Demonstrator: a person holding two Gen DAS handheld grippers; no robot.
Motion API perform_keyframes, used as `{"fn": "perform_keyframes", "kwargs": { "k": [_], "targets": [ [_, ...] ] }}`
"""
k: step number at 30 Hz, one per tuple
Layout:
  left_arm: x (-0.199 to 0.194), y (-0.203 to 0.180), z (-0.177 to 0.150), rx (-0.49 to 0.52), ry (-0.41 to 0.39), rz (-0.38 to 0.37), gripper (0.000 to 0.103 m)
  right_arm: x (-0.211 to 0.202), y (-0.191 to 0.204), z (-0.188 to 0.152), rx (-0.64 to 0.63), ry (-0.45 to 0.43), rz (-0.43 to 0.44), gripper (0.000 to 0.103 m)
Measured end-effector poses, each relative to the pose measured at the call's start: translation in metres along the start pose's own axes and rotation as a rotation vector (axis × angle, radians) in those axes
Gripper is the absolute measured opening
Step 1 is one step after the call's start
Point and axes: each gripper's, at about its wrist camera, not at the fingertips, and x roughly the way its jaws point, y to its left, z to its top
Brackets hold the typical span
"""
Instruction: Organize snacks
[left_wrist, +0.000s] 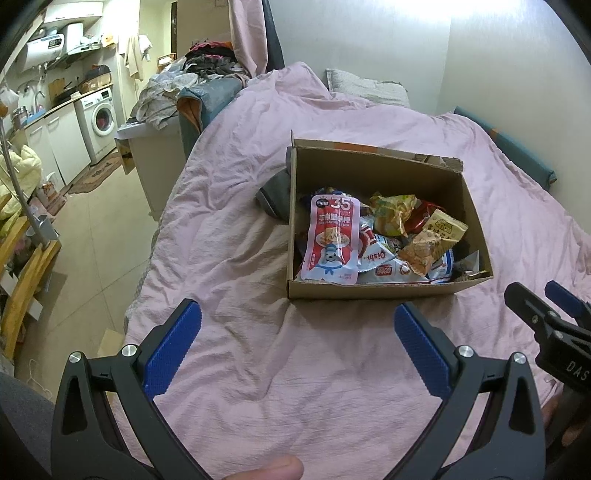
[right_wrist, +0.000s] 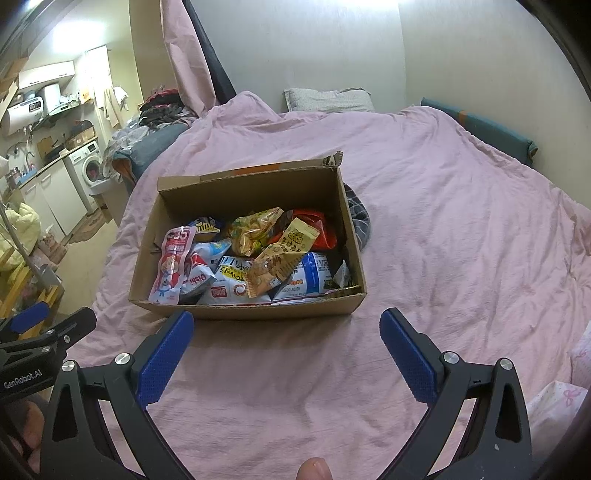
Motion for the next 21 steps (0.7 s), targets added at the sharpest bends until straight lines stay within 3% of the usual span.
{"fn": "perform_keyframes", "kwargs": {
  "k": [21],
  "targets": [
    [-0.0008,-0.0013,0.0006,-0.004,-0.008,-0.004,0.103,-0.003,-0.0011,0.0021,0.006,-0.005,0.004,0.103]
  ]
}}
